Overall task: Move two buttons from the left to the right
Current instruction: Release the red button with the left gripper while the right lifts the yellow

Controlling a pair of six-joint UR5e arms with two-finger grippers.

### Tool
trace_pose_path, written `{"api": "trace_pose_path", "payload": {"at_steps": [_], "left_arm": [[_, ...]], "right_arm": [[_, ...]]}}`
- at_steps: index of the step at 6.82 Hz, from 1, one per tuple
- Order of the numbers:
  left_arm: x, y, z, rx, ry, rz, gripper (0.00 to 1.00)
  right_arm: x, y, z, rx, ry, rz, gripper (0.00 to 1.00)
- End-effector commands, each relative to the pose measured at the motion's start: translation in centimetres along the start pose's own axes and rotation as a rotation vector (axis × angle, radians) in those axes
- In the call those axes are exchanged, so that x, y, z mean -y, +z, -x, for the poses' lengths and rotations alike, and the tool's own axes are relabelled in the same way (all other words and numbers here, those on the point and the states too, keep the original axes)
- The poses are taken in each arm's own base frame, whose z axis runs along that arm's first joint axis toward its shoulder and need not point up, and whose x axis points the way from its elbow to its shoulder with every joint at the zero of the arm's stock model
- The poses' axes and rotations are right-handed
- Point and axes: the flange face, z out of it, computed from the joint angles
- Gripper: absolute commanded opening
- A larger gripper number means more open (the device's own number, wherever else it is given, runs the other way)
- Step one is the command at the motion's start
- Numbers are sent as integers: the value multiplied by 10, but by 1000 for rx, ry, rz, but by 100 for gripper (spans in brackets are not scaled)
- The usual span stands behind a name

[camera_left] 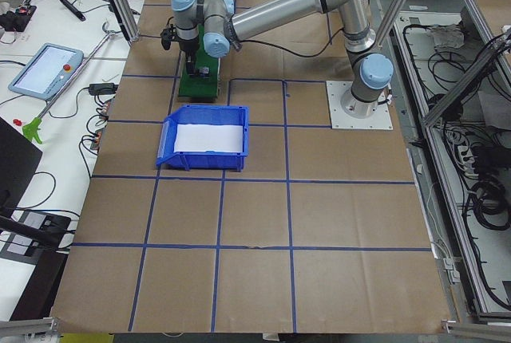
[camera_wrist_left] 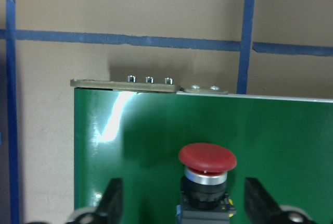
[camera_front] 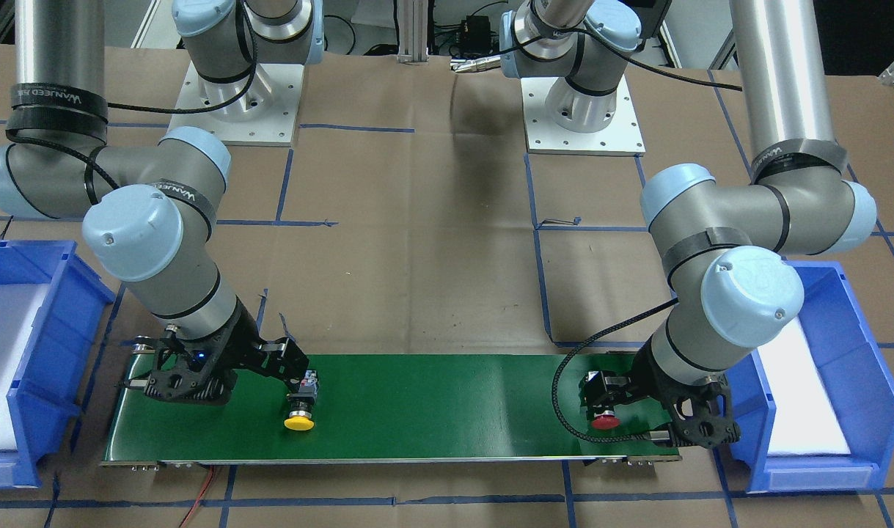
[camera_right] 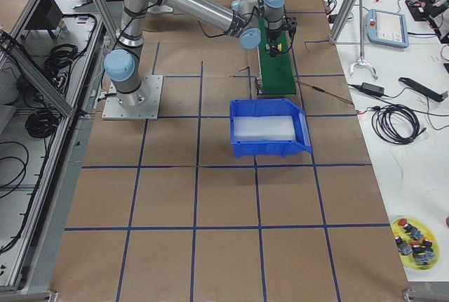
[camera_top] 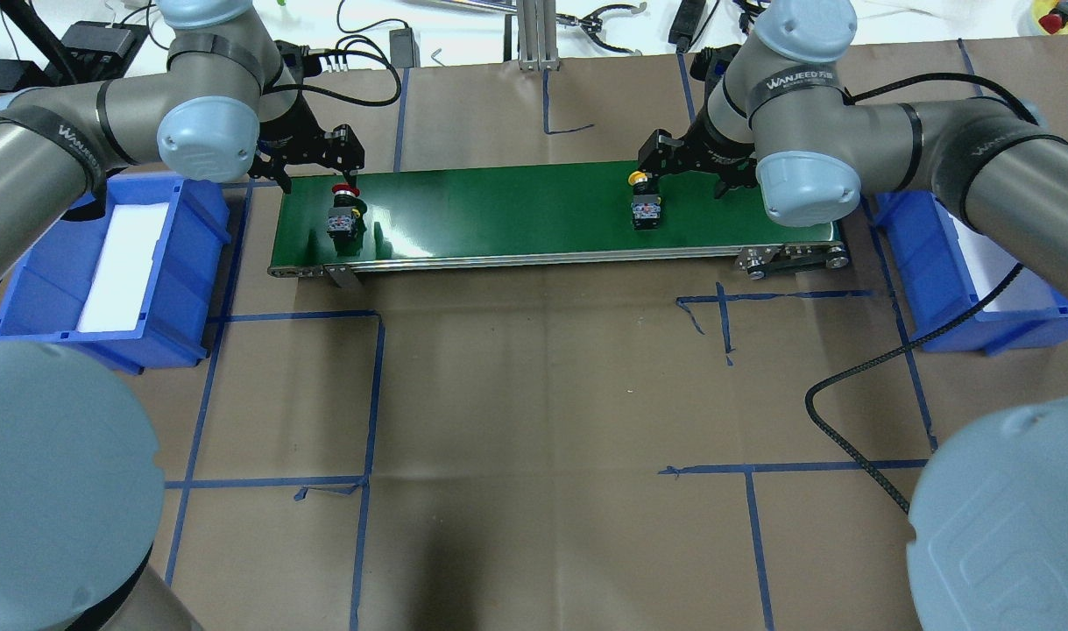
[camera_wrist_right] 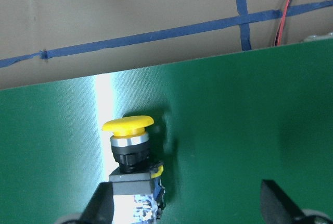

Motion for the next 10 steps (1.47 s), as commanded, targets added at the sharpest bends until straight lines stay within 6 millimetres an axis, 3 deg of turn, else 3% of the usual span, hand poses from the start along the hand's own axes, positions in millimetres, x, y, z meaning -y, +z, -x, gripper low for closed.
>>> {"api": "trace_pose_path", "payload": {"at_steps": [1, 3, 6, 7, 8, 9, 10], "left_arm": [[-16, -56, 4, 0, -4, -16, 100], [-53, -123, 5, 0, 3, -3, 100], [-135, -208, -9, -14, 9, 12, 100], [-159, -219, -21, -14, 12, 11, 100], [-175, -212, -35, -7, -3, 26, 100], [-184, -206, -37, -7, 1, 35, 100], [-189, -207, -37, -8, 17, 34, 100]], "right_arm": [[-1, 11, 1, -2, 12, 18, 100], [-1, 18, 0, -7, 11, 28, 100], [0, 30, -11, -106, 5, 27, 100], [0, 34, -12, -109, 5, 35, 99], [0, 34, -12, -107, 5, 35, 89], [0, 33, -11, -103, -3, 36, 58], [-3, 33, -11, -106, -7, 54, 19]]}}
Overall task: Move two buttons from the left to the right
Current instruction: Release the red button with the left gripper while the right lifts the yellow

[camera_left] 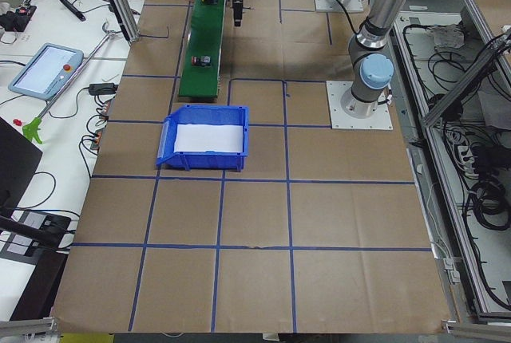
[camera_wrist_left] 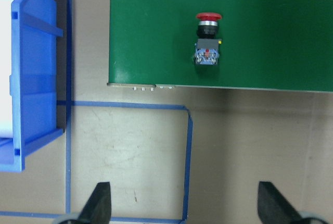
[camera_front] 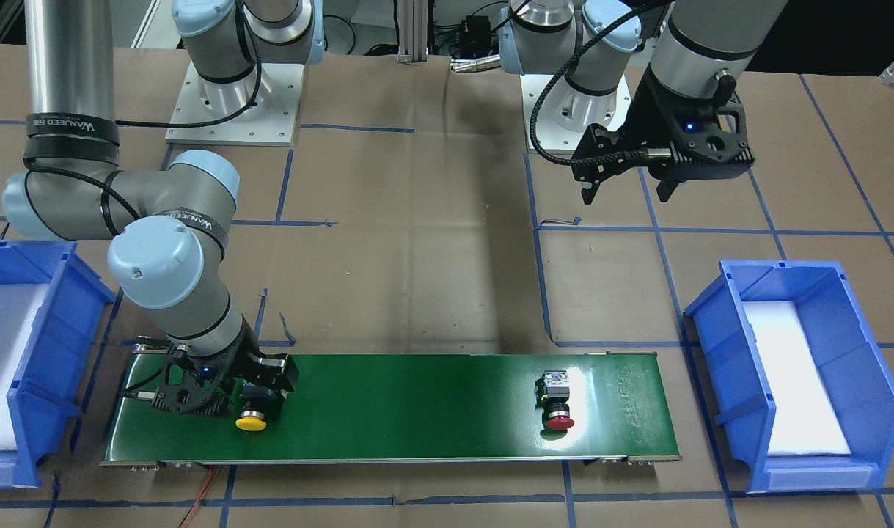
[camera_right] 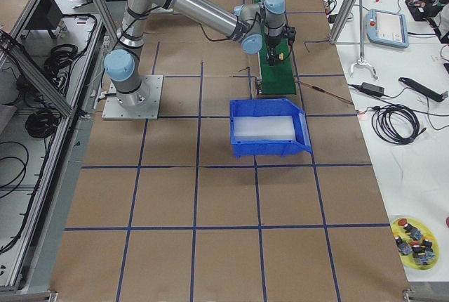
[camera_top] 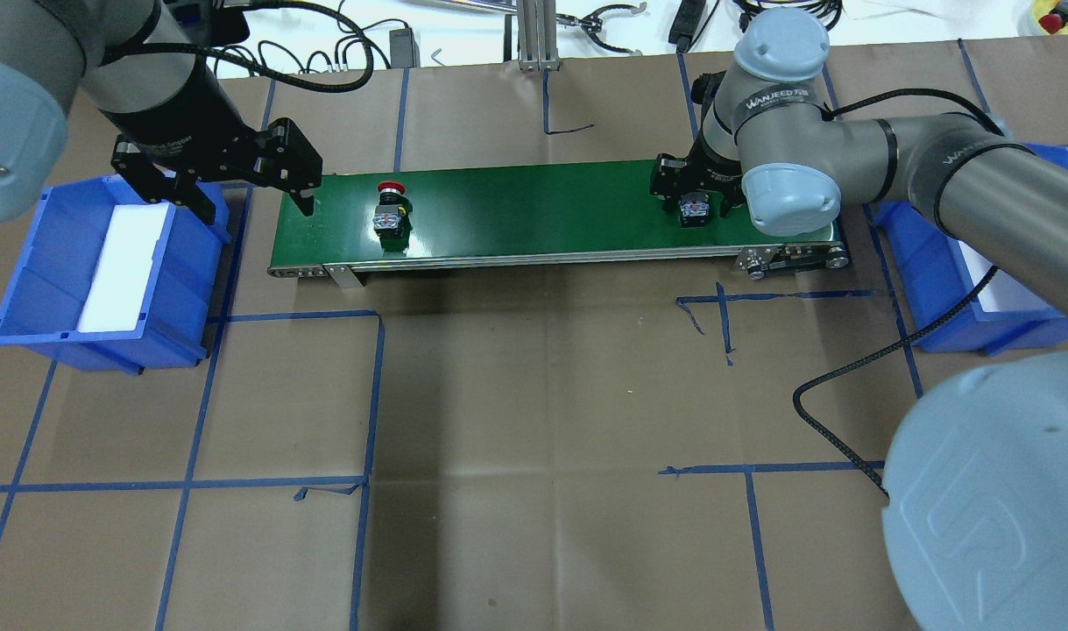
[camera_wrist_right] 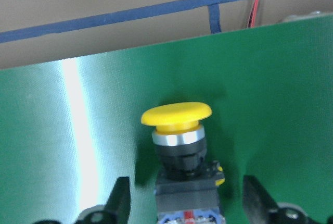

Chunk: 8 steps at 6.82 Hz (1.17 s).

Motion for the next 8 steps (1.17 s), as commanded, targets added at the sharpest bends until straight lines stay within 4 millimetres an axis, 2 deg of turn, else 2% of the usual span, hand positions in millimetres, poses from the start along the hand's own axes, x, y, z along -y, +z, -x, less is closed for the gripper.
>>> {"api": "trace_pose_path", "payload": {"at_steps": [1, 3, 4, 5, 6, 7, 8], "left_arm": [[-8, 1, -1, 0, 40, -3, 100], [-5, 2, 5, -1, 57, -6, 100], [-5, 2, 5, -1, 54, -7, 100], [-5, 1, 4, -2, 55, -8, 100], [-5, 1, 4, -2, 55, -8, 100], [-5, 1, 4, 0, 55, -8, 100], [-6, 1, 4, 0, 55, -9, 100]], "right_arm": [[-6, 1, -1, -8, -33, 58, 6], [-4, -9, -5, -13, -79, 43, 3], [5, -37, -9, -50, -88, 3, 3], [11, -68, -25, -108, -99, 5, 3], [19, -103, -58, -116, -96, -13, 3], [20, -136, -105, -126, -105, -17, 3], [22, -170, -165, -141, -136, -45, 3]]}}
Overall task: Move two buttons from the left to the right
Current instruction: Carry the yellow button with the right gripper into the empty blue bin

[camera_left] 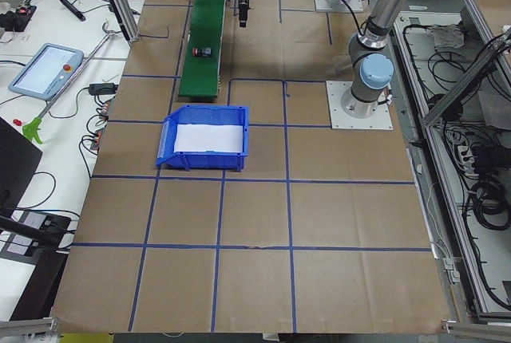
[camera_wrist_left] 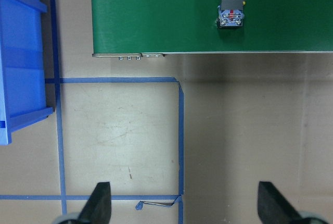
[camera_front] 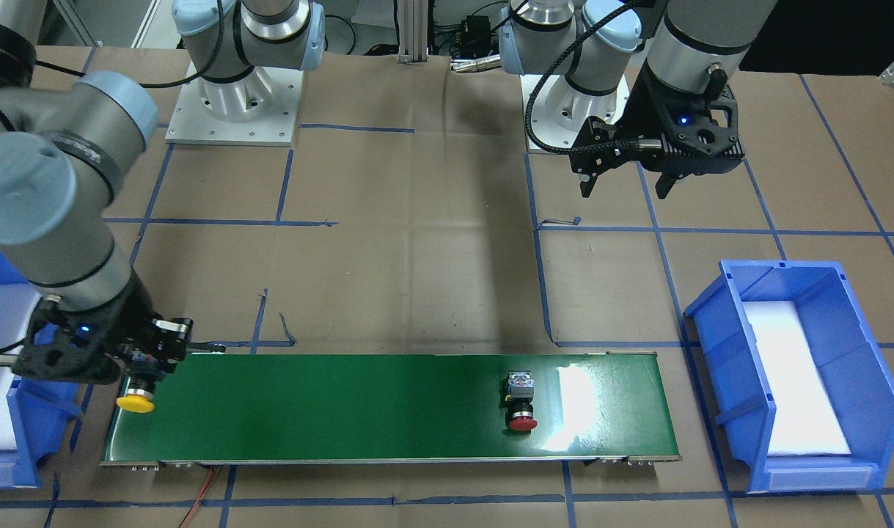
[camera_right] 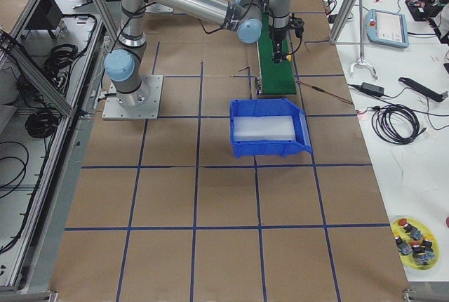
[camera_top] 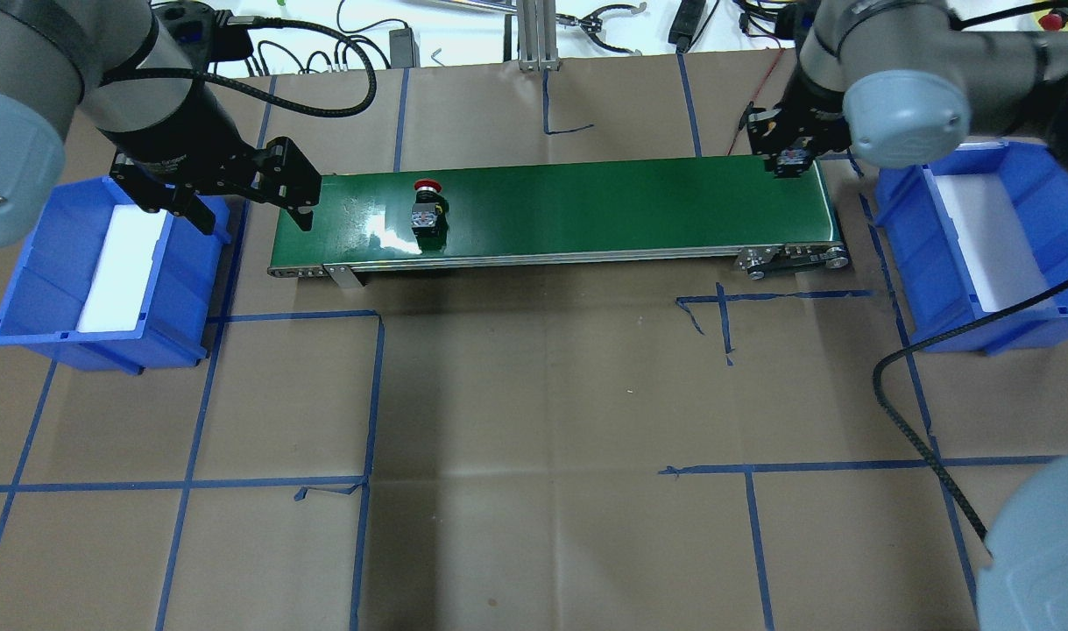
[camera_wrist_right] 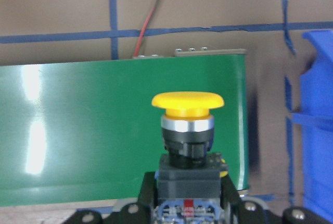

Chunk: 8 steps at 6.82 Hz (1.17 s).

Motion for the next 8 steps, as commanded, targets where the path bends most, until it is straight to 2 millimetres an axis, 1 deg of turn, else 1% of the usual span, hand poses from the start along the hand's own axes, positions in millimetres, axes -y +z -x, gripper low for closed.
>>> {"api": "trace_pose_path", "payload": {"at_steps": [1, 2, 3, 4, 5, 6, 7, 8], "left_arm": [[0, 0, 0, 1, 0, -1, 100], [0, 0, 0, 1, 0, -1, 100], [0, 0, 0, 1, -2, -1, 100], [0, 0, 0, 1, -2, -1, 100], [0, 0, 0, 1, -2, -1, 100], [0, 0, 0, 1, -2, -1, 100], [0, 0, 0, 1, -3, 1, 100], [0, 0, 0, 1, -3, 1, 100]], "right_arm": [[-16, -40, -152, -43, -70, -30, 3], [-29, -44, -204, -39, -101, -27, 3], [-47, -35, -231, 8, -110, 63, 3], [-58, -23, -247, 33, -140, 92, 3], [-72, 1, -248, 55, -165, 110, 3], [-83, 23, -251, 37, -201, 83, 3], [-101, 44, -264, 44, -183, 85, 3], [-103, 57, -267, 62, -187, 29, 3]]}}
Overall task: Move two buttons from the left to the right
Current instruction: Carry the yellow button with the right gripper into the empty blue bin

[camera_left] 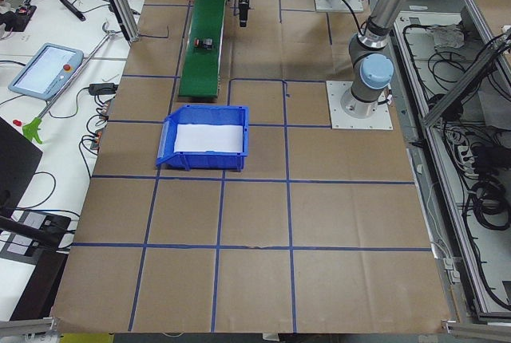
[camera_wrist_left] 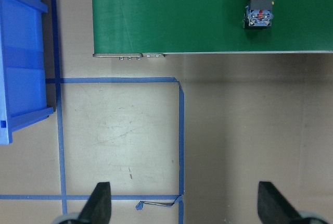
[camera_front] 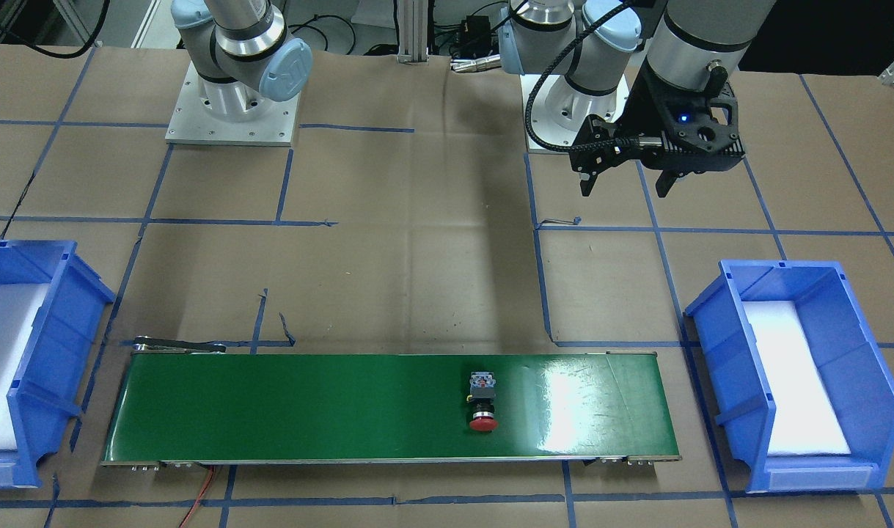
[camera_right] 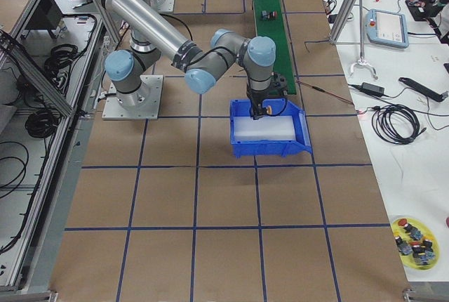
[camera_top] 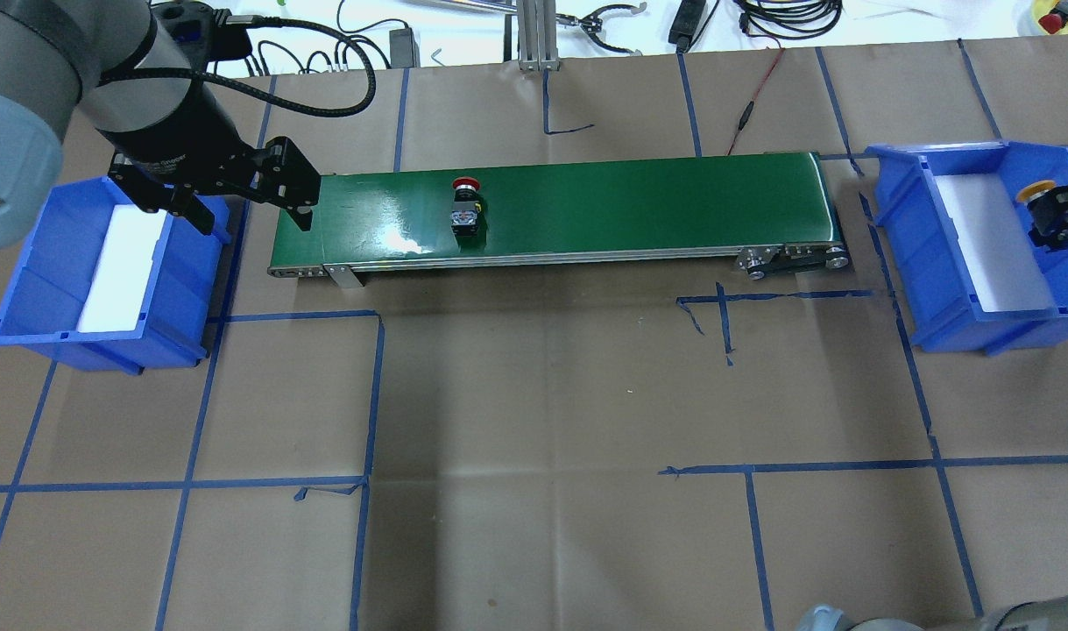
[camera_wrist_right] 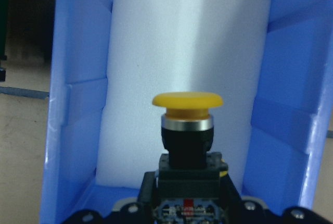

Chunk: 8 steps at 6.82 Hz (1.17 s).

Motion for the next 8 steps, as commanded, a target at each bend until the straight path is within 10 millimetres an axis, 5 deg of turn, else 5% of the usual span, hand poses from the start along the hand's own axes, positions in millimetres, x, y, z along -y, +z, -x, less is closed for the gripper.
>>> {"api": "trace_pose_path", "payload": {"at_steps": [1, 4, 7, 8], "left_arm": [[0, 0, 0, 0, -1, -1, 100], [0, 0, 0, 0, 1, 1, 100], [1, 7, 0, -2, 4, 25, 100], [1, 11, 0, -6, 3, 48, 100]], "right_arm": [[-9, 36, -6, 20, -34, -50, 4], [-7, 89, -11, 33, -38, -40, 4], [-17, 110, -4, 21, -37, -30, 7], [-17, 112, -3, 25, -35, -28, 54]]}}
